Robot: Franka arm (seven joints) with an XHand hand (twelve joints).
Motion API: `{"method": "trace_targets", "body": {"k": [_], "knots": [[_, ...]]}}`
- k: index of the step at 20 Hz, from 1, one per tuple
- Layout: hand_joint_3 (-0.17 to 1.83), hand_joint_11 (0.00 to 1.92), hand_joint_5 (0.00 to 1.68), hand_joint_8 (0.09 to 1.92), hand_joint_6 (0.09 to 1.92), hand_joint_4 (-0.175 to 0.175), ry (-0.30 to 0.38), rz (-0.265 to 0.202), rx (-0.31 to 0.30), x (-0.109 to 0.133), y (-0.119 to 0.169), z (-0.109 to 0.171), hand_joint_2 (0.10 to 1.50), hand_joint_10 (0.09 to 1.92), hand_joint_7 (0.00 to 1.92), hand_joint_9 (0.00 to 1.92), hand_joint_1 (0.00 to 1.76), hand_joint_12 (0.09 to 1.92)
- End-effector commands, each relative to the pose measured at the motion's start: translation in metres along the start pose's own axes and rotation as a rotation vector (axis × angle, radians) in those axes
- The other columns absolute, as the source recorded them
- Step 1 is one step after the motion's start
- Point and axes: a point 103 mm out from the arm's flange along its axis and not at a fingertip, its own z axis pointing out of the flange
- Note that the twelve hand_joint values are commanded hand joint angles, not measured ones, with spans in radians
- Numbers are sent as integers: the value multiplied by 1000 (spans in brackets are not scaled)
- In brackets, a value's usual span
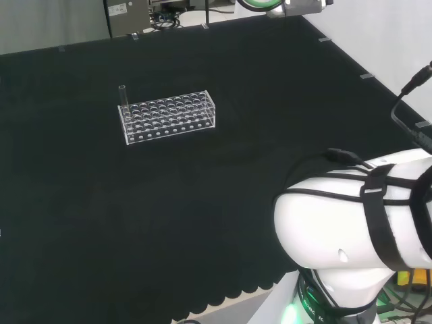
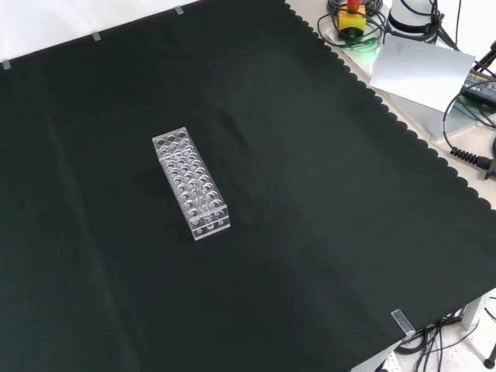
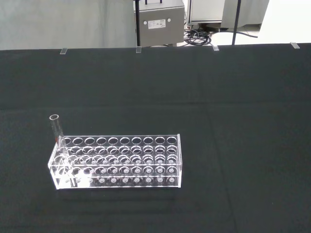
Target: Pick up the test tube.
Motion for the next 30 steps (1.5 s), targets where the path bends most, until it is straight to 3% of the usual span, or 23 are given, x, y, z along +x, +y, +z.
{"method": "trace_targets", "body": {"k": [1, 2, 3, 6, 9, 12, 15, 23, 30], "knots": [[532, 0, 0, 395, 87, -3, -4, -1, -13, 0, 2, 1, 712, 411, 0, 0, 557, 1155], [465, 0, 0, 382, 87, -3, -3, -58, 6, 20, 8, -1, 748, 399, 0, 0, 552, 1165], [424, 0, 0, 375, 87, -3, 8, -74, 3, 25, 10, -1, 770, 394, 0, 0, 550, 1171], [364, 0, 9, 410, 87, -5, 26, -88, -28, 20, 15, 4, 797, 413, 0, 0, 555, 1190], [331, 0, 64, 553, 87, -15, 32, -105, -56, 20, 27, 8, 801, 581, 0, 0, 588, 1316], [322, 0, 162, 737, 87, -38, 23, -129, -42, 24, 45, 14, 791, 847, 78, 19, 653, 1489], [335, 7, 230, 814, 87, -53, 16, -155, -15, 32, 64, 21, 779, 945, 168, 95, 705, 1582], [460, 131, 424, 845, 87, -86, 10, -219, 21, 50, 112, 43, 715, 903, 395, 319, 786, 1560], [498, 168, 476, 852, 100, -96, -12, -298, 64, 76, 157, 68, 701, 885, 482, 392, 826, 1544]]}}
